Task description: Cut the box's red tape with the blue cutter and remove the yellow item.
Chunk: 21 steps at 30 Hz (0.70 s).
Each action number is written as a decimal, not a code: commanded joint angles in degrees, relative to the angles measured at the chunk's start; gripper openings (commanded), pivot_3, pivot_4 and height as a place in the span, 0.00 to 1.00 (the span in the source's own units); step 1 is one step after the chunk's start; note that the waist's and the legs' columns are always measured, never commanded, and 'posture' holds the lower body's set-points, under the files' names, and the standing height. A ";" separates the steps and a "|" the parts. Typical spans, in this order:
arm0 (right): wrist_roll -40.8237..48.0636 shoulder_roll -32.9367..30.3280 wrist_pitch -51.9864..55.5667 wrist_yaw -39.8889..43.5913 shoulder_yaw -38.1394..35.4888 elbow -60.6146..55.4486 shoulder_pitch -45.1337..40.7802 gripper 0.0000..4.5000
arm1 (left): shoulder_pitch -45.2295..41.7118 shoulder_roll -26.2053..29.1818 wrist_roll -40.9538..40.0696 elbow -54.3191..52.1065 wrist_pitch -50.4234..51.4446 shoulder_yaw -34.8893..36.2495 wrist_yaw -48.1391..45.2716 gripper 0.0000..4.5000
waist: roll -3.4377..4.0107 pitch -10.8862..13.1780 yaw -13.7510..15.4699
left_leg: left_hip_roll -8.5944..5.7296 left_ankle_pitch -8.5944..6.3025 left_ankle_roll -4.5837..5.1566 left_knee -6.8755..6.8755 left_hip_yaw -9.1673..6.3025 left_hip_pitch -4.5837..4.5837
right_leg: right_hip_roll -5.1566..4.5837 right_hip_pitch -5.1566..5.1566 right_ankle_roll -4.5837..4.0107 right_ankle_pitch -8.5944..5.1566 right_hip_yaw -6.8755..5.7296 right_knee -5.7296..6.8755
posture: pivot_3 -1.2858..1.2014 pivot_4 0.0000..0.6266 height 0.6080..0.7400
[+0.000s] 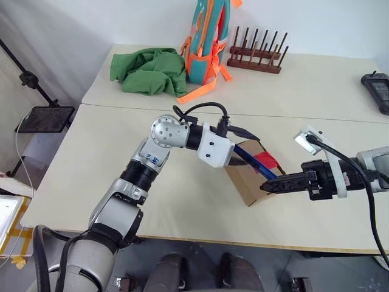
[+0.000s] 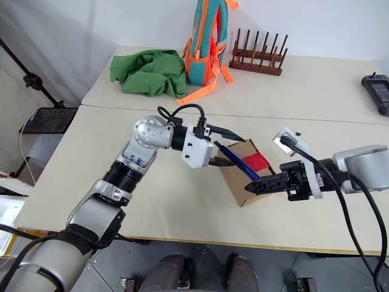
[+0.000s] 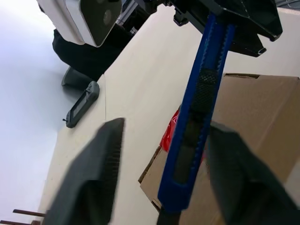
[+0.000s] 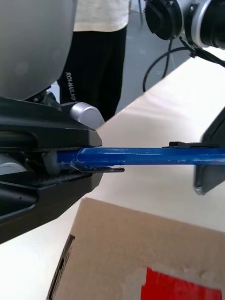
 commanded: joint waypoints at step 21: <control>1.05 5.79 -15.89 -8.36 -27.48 -8.65 23.56 0.99 | 5.34 3.27 -3.02 -8.92 15.31 3.84 5.14 0.10 | -0.04 0.03 0.19 | 0.02 0.04 0.08 -0.02 -0.02 -0.03 | 0.08 0.04 0.05 0.03 -0.05 -0.02 | 0.52 0.24 1.00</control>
